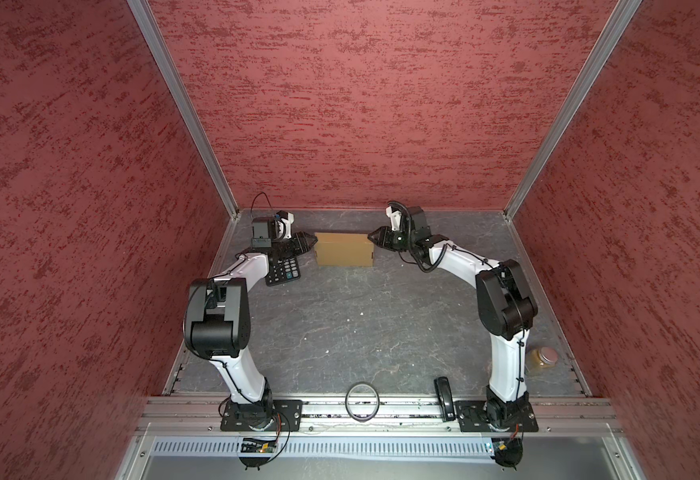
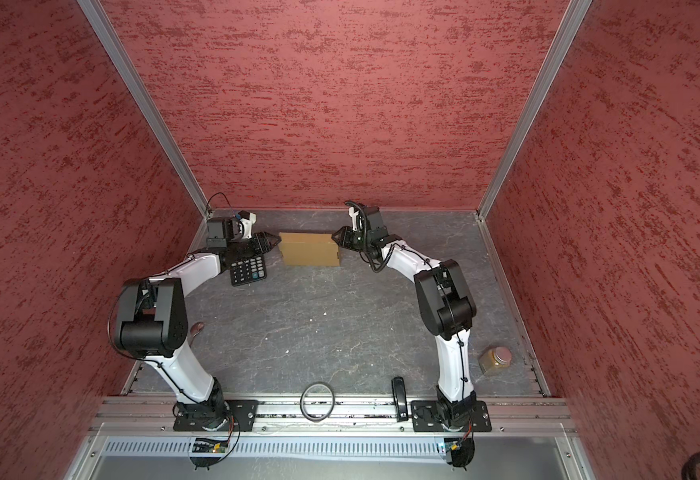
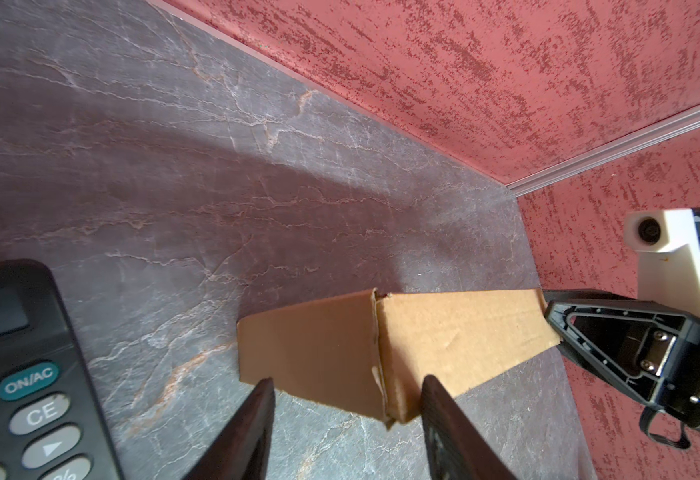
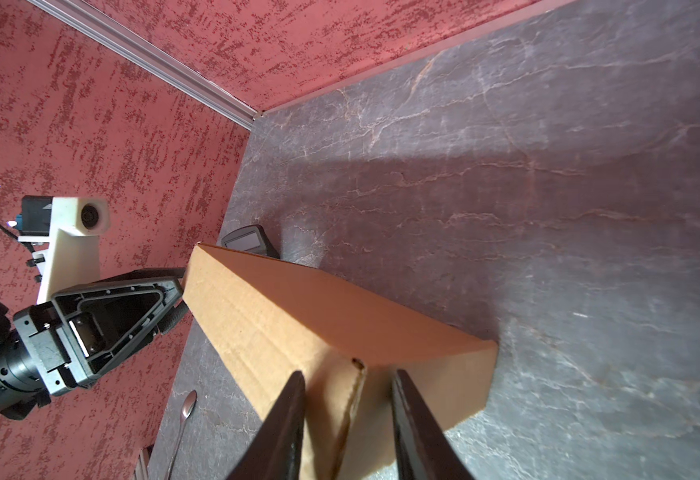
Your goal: Fold the paper box
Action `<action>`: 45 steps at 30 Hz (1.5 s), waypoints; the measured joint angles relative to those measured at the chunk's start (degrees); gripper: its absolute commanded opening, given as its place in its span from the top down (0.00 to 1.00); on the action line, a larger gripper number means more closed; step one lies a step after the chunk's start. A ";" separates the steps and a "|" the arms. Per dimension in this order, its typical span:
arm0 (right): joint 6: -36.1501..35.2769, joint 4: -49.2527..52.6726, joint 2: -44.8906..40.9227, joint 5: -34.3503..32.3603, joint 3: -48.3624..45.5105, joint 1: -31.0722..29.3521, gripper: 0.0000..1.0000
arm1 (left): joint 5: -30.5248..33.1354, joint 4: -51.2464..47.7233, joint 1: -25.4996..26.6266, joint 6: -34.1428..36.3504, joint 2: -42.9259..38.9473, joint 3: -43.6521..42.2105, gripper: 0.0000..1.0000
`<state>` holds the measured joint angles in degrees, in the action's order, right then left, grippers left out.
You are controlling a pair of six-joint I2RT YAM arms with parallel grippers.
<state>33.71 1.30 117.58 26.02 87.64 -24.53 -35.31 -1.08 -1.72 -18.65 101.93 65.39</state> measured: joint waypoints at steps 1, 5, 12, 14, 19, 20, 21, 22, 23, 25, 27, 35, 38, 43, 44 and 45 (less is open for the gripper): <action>0.15 -0.20 0.02 0.02 -0.13 0.02 0.68 | -0.20 0.35 0.00 -0.11 0.09 -0.09 0.50; 0.42 -1.27 0.17 0.33 -0.39 0.24 0.70 | -1.27 2.56 -0.04 -0.83 0.17 -1.03 0.59; 0.83 -3.06 0.81 0.68 -0.39 0.50 0.71 | -2.89 6.05 0.00 -1.66 0.17 -2.34 0.73; 0.98 -3.37 0.94 0.74 -0.39 0.59 0.70 | -3.28 6.43 0.02 -2.05 0.31 -2.38 0.73; 1.44 -3.39 1.01 0.74 -0.37 0.68 0.64 | -3.13 5.81 -0.20 -2.86 0.50 -2.14 0.57; 1.51 -3.23 1.01 0.74 -0.37 0.70 0.62 | -2.99 5.03 -0.26 -2.95 0.50 -1.88 0.52; 1.60 -3.08 1.01 0.74 -0.37 0.76 0.59 | -2.80 4.15 -0.28 -3.06 0.50 -1.57 0.50; 1.60 -2.86 1.01 0.72 -0.35 0.76 0.57 | -2.38 2.75 -0.37 -3.04 0.48 -0.98 0.49; 1.64 -2.56 0.98 0.70 -0.35 0.76 0.55 | -2.03 1.44 -0.37 -2.97 0.46 -0.39 0.47; 1.62 -1.75 0.76 0.52 -0.35 0.87 0.53 | -1.49 -1.31 -0.39 -2.97 0.28 0.90 0.45; 1.62 -0.63 0.13 0.22 -0.37 1.09 0.51 | -0.81 -4.00 -0.52 -2.93 -0.15 2.05 0.45; 1.62 3.21 -7.37 -0.98 -0.46 1.90 0.49 | -0.02 -10.62 -1.66 -2.91 -3.82 5.35 0.45; 1.62 4.76 -9.99 -0.98 -0.46 2.14 0.50 | 0.00 -12.92 -1.77 -2.27 -4.44 5.88 0.45; 1.64 7.15 -10.86 -0.96 -0.74 2.19 0.50 | -0.42 -16.57 -1.77 -1.03 -4.44 6.10 0.45; 1.66 7.76 -10.86 -0.96 -0.96 2.19 0.50 | -0.50 -17.11 -1.77 -0.90 -4.39 6.23 0.45; 1.64 8.28 -10.84 -0.90 -1.27 2.19 0.50 | -0.74 -17.59 -1.77 -0.72 -4.31 6.47 0.45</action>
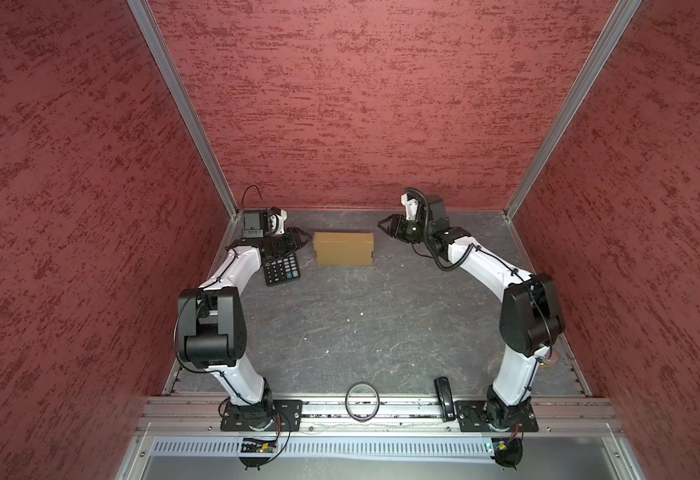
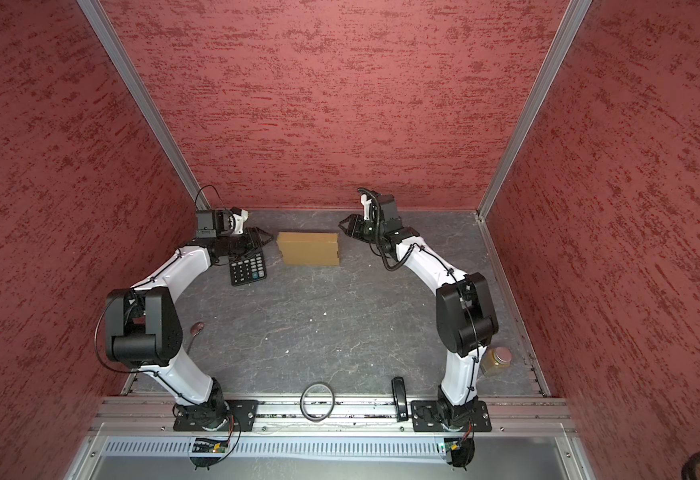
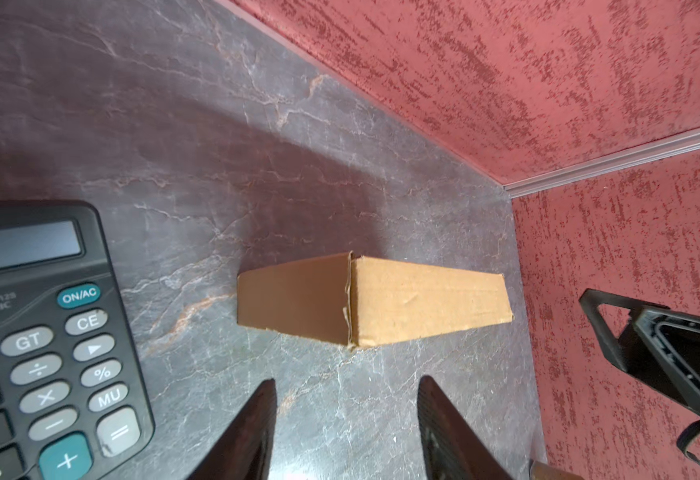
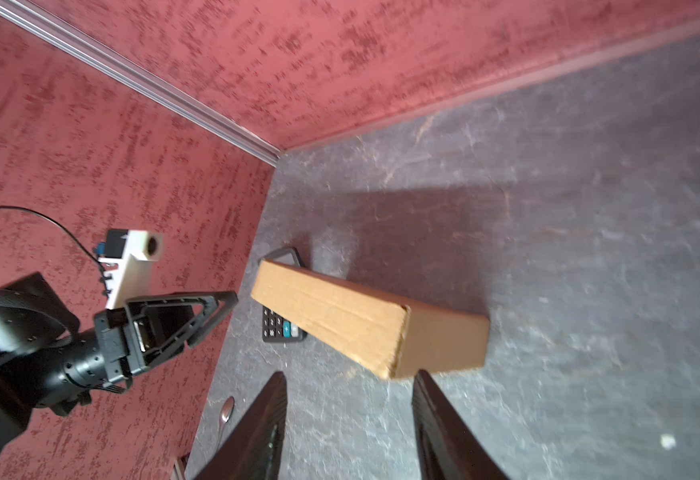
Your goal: Fold the paper box
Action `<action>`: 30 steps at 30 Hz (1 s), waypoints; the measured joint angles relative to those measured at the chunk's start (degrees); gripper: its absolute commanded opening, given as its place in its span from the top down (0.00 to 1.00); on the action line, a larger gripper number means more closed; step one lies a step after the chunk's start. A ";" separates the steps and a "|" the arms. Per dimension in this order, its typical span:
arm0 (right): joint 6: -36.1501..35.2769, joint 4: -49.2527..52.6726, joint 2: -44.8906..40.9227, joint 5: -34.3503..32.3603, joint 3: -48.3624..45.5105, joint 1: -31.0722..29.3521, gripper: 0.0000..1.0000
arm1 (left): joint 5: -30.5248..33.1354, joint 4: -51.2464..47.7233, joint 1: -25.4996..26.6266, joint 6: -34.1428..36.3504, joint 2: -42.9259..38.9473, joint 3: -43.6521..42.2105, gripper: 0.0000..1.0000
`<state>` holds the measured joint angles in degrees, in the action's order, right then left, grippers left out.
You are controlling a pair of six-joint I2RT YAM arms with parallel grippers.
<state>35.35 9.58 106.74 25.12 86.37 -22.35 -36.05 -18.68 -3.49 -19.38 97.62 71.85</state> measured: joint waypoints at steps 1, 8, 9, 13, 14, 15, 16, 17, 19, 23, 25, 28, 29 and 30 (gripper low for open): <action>-0.02 0.31 0.15 0.11 -0.24 0.00 0.50 | -0.22 -0.22 0.00 0.17 0.28 0.39 0.45; -0.42 0.17 3.98 0.85 -0.35 -0.04 0.51 | -1.92 -0.42 0.00 1.14 4.02 3.91 0.45; -0.44 0.11 4.79 1.16 -0.35 -0.07 0.51 | -2.14 -0.61 0.00 1.27 4.46 4.39 0.45; -0.68 -0.50 7.28 2.29 -0.35 -0.07 0.51 | -2.95 -0.87 0.00 1.77 6.03 6.29 0.45; -0.76 -0.76 7.87 2.71 -0.35 -0.07 0.51 | -3.08 -0.85 0.00 1.86 6.40 6.71 0.45; -0.87 -1.03 8.26 2.97 -0.33 -0.07 0.51 | -3.15 -0.85 0.00 1.90 6.86 7.04 0.45; -0.90 -1.07 8.41 3.15 -0.33 -0.04 0.51 | -3.23 -0.87 0.02 2.01 7.21 7.30 0.45; -0.92 -1.16 8.52 3.28 -0.33 -0.04 0.51 | -3.37 -0.87 0.07 2.14 7.65 7.56 0.45; -1.09 -1.27 8.52 3.58 -0.22 -0.07 0.51 | -3.54 -1.03 0.24 2.36 8.28 8.09 0.45; -1.33 -1.44 8.55 4.09 0.48 -0.07 0.51 | -3.98 -1.09 0.50 2.75 9.86 9.40 0.45; -1.33 -1.57 8.55 4.07 0.50 -0.07 0.51 | -4.00 -1.05 0.63 2.82 10.51 9.70 0.45; -1.33 -1.55 8.55 4.02 0.48 -0.07 0.51 | -4.04 -1.27 1.03 3.04 11.52 10.01 0.46; -1.33 -1.57 8.55 4.02 0.48 -0.07 0.51 | -4.04 -1.49 1.18 3.19 11.80 10.27 0.46; -1.33 -1.60 8.55 4.02 0.50 -0.07 0.51 | -4.02 -1.62 1.33 3.34 12.00 10.54 0.46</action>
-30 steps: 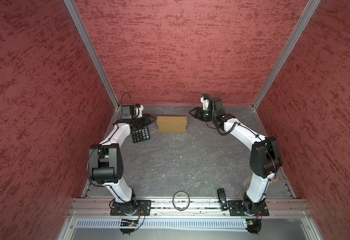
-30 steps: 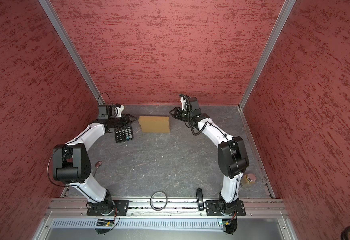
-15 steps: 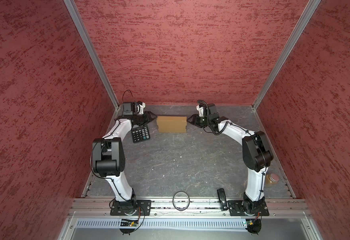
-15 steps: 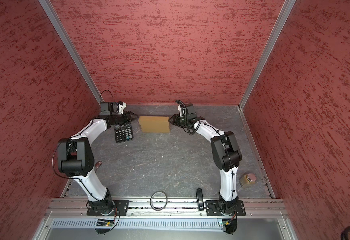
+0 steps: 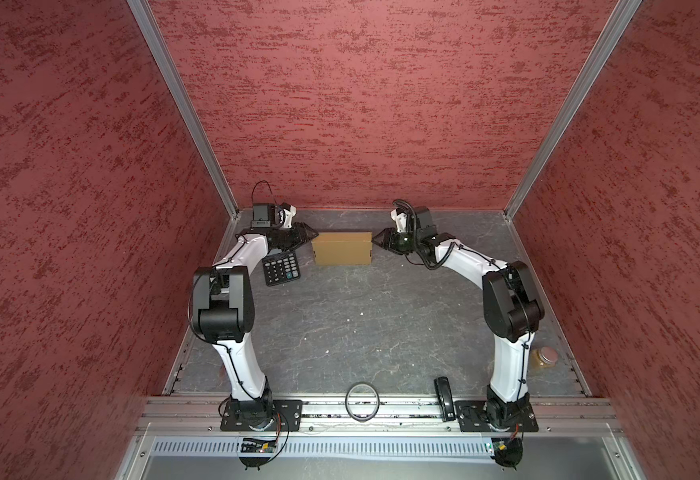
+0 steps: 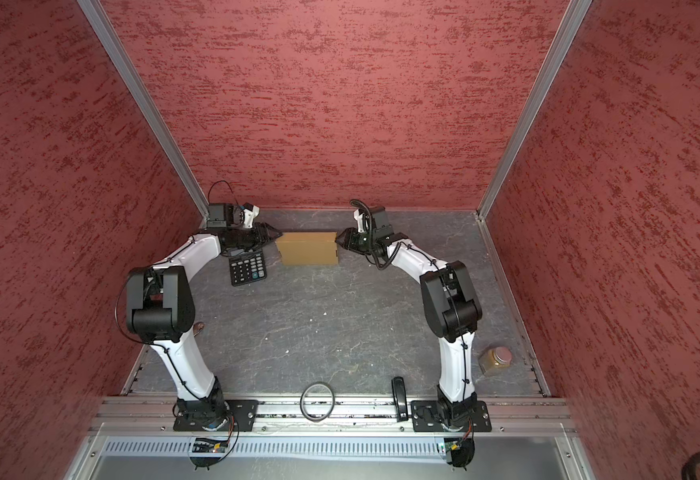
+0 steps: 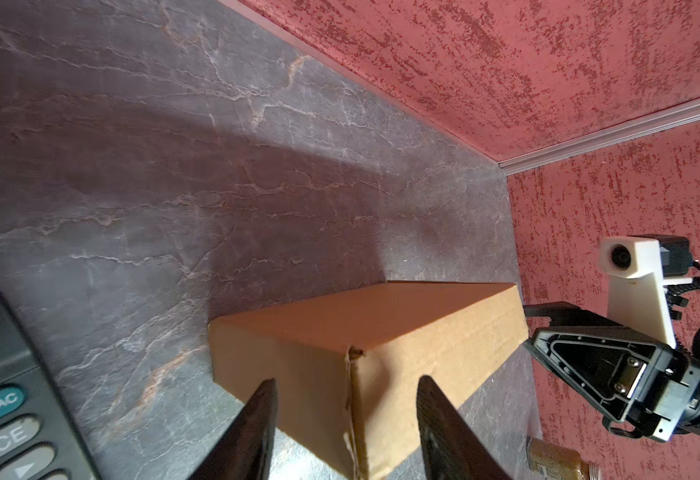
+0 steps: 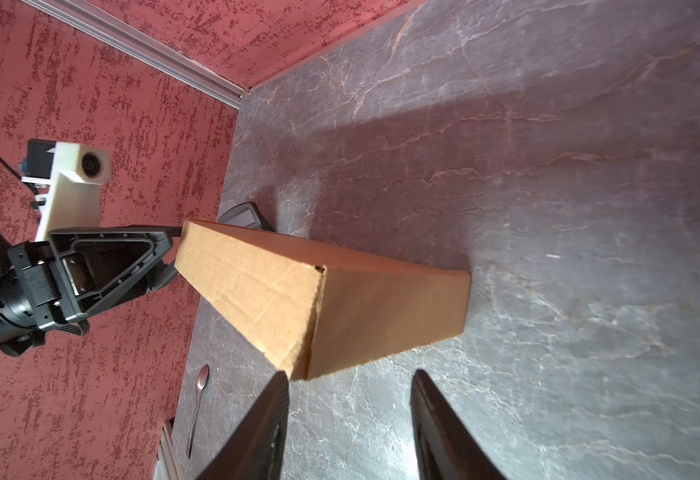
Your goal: Fold the paper box
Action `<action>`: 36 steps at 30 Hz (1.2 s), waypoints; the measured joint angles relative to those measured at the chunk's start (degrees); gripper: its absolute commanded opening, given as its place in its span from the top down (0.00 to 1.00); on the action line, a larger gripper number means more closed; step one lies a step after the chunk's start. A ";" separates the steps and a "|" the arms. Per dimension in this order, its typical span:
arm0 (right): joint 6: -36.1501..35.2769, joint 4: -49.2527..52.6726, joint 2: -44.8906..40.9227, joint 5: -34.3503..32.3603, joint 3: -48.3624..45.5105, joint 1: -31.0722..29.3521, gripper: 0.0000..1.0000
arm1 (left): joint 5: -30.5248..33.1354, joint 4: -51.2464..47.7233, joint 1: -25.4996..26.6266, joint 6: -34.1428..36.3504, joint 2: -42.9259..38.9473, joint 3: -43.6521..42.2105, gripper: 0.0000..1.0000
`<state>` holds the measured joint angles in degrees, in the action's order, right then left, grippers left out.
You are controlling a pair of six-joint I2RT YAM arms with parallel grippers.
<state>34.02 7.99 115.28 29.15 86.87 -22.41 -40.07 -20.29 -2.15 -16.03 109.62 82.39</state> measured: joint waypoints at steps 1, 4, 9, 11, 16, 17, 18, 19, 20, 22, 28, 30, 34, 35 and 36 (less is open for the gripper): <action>0.00 0.02 0.00 0.00 0.00 0.00 0.51 | 0.00 -0.22 0.17 0.04 0.00 0.15 0.46; 0.00 0.39 0.02 0.11 0.76 -0.04 0.51 | -0.02 -0.72 0.66 0.28 0.00 1.01 0.48; -0.28 0.35 0.70 0.33 4.81 -0.37 0.51 | -0.02 -0.96 1.01 0.48 0.00 1.84 0.49; -0.39 0.20 1.16 0.46 5.86 -0.42 0.51 | -0.02 -1.29 1.01 0.55 0.09 1.95 0.49; -0.42 0.52 3.82 0.83 8.15 -0.52 0.52 | 0.02 -1.81 1.16 1.33 1.01 2.38 0.50; -0.42 0.68 4.50 0.83 8.41 -0.59 0.52 | 0.04 -1.90 1.27 1.40 1.20 2.38 0.51; -0.42 0.85 4.94 0.83 8.44 -0.63 0.52 | 0.02 -1.92 1.40 1.44 1.42 2.38 0.51; -0.42 1.14 5.29 0.85 8.44 -0.68 0.52 | 0.02 -1.95 1.53 1.51 1.66 2.38 0.51; -0.42 1.38 5.62 0.85 8.44 -0.74 0.52 | 0.04 -2.01 1.66 1.53 1.86 2.38 0.51; -0.39 1.62 6.14 0.87 8.44 -0.81 0.54 | -0.15 -2.03 1.88 1.53 2.34 2.58 0.51; -0.37 1.66 6.36 1.18 8.76 -0.72 0.60 | 0.22 -2.08 2.38 1.53 2.97 3.67 0.53; -0.39 1.66 6.36 1.16 8.76 -0.61 0.61 | 0.66 -2.08 2.60 1.53 2.97 3.82 0.54; -0.44 1.60 5.95 0.72 8.33 -0.37 0.63 | 1.64 -1.97 3.43 1.51 2.97 3.98 0.55; -0.50 1.60 5.55 0.48 7.87 -0.26 0.63 | 1.86 -1.90 3.80 1.49 2.97 4.00 0.55; -0.57 1.55 5.01 0.15 7.21 -0.15 0.63 | 2.16 -1.75 4.20 1.46 2.97 4.00 0.55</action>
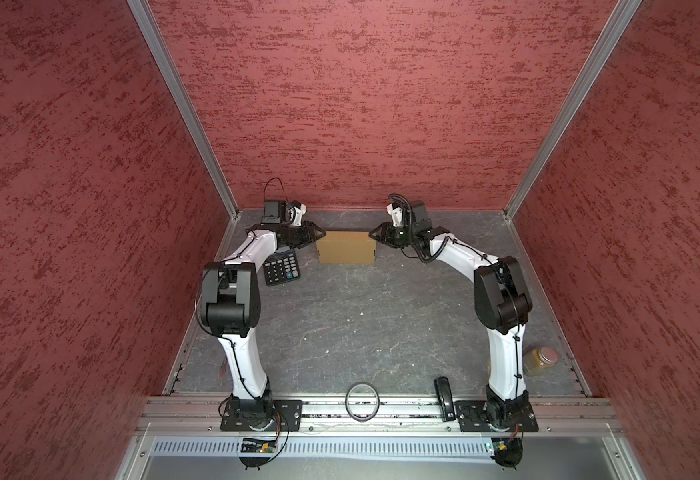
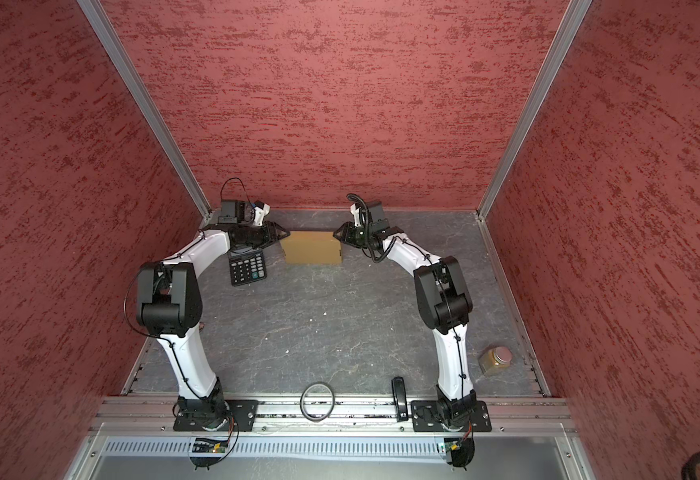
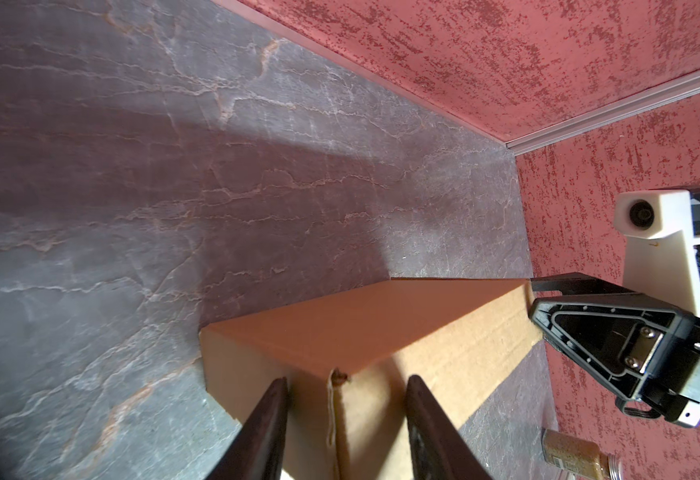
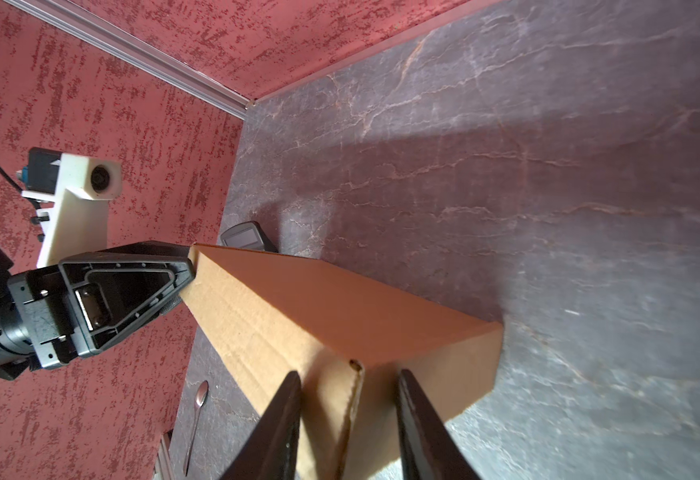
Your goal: Fold the paper box
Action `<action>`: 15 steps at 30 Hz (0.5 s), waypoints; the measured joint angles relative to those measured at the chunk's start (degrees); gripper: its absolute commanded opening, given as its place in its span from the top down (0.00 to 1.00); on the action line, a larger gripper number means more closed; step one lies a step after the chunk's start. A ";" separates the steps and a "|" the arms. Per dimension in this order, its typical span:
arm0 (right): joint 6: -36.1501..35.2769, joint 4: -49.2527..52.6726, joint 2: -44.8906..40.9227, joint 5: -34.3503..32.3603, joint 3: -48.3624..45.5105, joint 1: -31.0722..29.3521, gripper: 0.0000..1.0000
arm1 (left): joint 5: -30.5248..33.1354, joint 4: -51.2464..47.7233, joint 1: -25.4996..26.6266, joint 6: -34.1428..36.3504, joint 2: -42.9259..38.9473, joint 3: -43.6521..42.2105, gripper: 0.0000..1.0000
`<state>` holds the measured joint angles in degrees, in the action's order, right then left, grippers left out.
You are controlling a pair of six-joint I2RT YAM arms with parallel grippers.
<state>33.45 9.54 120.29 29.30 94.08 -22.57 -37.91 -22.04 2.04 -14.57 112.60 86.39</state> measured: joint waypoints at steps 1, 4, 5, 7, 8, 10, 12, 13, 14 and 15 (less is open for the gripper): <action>-0.07 -0.11 -0.74 -0.31 -0.98 0.15 0.64 | 0.39 0.22 0.52 0.00 0.00 0.00 0.55; -0.17 -0.24 -3.80 -1.75 -4.79 0.68 0.65 | 1.18 0.87 2.54 -0.24 0.00 0.00 0.56; -0.28 -0.24 -4.94 -2.21 -6.16 0.87 0.65 | 1.49 1.09 3.21 -0.48 0.00 0.00 0.56; -0.48 -0.26 -7.61 -3.56 -9.42 1.27 0.65 | 2.23 1.66 4.85 -1.05 0.00 -0.02 0.56; -0.52 -0.26 -8.79 -4.09 -10.80 1.42 0.65 | 2.49 1.90 5.51 -1.25 0.00 -0.02 0.56; -0.72 -0.28 -11.32 -5.22 -13.84 1.68 0.65 | 3.28 2.36 6.99 -1.81 -0.02 -0.04 0.56; -0.87 -0.31 -13.88 -6.10 -16.79 1.92 0.65 | 3.76 2.91 8.26 -2.58 -0.20 -0.35 0.56; -0.94 -0.33 -15.15 -6.45 -18.27 2.03 0.65 | 3.98 3.21 8.92 -2.86 -0.39 -0.66 0.57; -0.98 -0.39 -16.28 -6.67 -19.61 2.14 0.65 | 4.20 3.48 9.42 -3.06 -0.61 -1.01 0.57; -1.16 -0.46 -17.46 -6.95 -20.96 2.25 0.65 | 4.50 3.69 10.01 -3.28 -0.98 -1.53 0.57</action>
<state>32.29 9.08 102.83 22.35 73.12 -20.32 -33.41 -18.35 12.05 -17.85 111.61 84.86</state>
